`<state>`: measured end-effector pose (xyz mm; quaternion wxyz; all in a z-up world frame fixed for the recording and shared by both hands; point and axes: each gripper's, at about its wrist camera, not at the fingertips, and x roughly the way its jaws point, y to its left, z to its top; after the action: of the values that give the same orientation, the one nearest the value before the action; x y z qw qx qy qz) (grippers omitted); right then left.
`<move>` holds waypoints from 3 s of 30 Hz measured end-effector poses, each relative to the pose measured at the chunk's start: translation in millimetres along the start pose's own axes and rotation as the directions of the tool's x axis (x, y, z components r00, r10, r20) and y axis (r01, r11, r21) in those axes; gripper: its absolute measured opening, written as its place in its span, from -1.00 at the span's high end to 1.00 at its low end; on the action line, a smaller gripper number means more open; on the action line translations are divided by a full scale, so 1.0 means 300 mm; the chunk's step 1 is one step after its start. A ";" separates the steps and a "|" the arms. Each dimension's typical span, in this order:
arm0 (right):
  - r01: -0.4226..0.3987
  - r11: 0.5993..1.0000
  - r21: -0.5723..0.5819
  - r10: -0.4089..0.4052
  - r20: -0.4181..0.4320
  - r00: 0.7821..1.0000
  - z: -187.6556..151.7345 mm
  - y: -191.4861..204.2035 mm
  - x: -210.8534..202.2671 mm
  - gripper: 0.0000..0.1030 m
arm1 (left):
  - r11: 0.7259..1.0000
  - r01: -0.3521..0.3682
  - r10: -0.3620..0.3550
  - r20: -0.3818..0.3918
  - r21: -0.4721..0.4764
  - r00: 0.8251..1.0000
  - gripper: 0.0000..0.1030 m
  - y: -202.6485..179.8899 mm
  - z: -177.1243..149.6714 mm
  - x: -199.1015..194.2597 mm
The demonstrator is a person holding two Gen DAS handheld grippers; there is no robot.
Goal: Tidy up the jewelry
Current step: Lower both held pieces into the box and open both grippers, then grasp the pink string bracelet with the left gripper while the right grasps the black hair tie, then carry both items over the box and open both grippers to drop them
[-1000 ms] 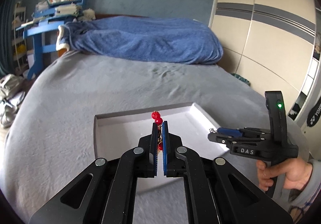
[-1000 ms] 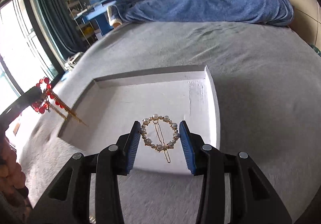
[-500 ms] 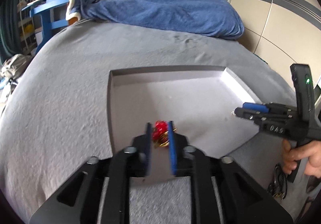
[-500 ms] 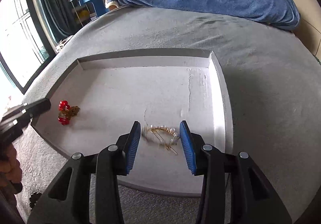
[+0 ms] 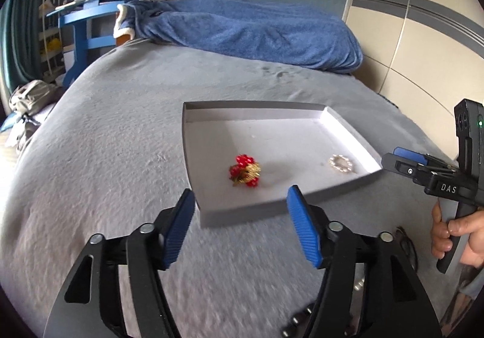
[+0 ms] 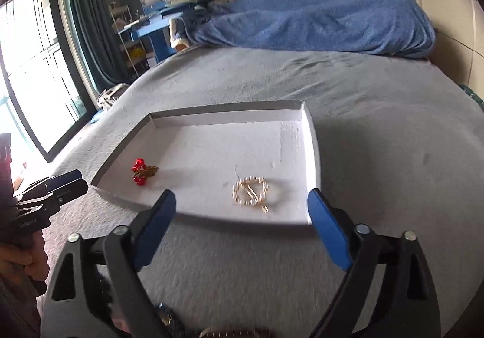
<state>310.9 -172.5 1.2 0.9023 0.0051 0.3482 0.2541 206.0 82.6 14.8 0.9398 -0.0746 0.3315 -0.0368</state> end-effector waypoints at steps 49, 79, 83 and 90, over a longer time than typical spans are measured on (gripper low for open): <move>0.118 0.993 0.011 -0.117 -0.084 0.990 -0.395 -0.017 -0.210 0.01 | 0.929 0.181 -0.127 -0.180 0.323 0.975 0.49 -0.427 -0.330 -0.050; 0.046 0.999 0.025 -0.045 -0.050 0.998 -0.391 -0.011 -0.234 0.93 | 0.943 0.236 -0.201 -0.163 0.236 0.966 0.93 -0.386 -0.295 -0.088; 0.022 0.998 0.052 -0.021 -0.027 0.999 -0.377 -0.021 -0.251 0.93 | 0.944 0.250 -0.226 -0.131 0.214 0.965 0.93 -0.373 -0.255 -0.121; 0.004 0.995 0.096 -0.004 0.005 1.000 -0.351 -0.042 -0.280 0.93 | 0.951 0.255 -0.242 -0.089 0.174 0.966 0.93 -0.342 -0.186 -0.154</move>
<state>197.4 -240.1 -28.2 0.9024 0.0482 0.3578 0.2353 133.0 -19.5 17.4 0.9189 -0.0272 0.3460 -0.1877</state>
